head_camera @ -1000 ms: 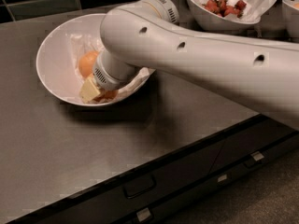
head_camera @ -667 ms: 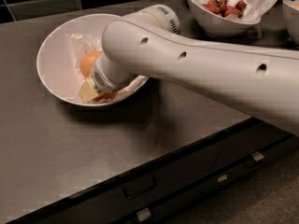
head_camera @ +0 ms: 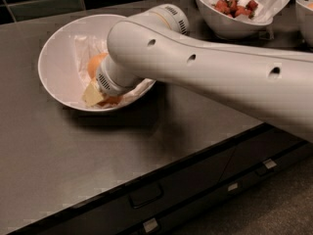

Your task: Pick orange from white bowl

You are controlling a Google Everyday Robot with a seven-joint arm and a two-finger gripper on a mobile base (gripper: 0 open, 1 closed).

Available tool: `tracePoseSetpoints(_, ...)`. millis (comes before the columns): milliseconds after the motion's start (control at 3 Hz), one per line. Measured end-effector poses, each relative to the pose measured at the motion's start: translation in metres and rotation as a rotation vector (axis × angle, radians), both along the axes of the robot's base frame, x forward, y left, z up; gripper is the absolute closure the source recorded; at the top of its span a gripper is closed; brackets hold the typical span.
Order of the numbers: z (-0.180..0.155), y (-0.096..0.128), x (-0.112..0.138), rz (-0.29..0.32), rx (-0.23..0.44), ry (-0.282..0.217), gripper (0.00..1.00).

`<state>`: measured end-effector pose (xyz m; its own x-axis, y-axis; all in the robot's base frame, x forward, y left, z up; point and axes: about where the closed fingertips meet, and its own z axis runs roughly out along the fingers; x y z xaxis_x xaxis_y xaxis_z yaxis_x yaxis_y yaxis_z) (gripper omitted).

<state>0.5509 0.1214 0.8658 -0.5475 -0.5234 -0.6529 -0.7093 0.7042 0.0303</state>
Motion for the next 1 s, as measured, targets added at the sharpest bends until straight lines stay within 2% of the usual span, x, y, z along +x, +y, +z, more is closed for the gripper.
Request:
tracePoseSetpoints(333,0.000,0.000,0.000,0.000,0.000,0.000,1.00)
tracePoseSetpoints(667,0.022,-0.002,-0.003,0.011,0.014,-0.023,1.00)
tracePoseSetpoints(1000,0.059,-0.002,-0.007,0.034,0.005,-0.066,1.00)
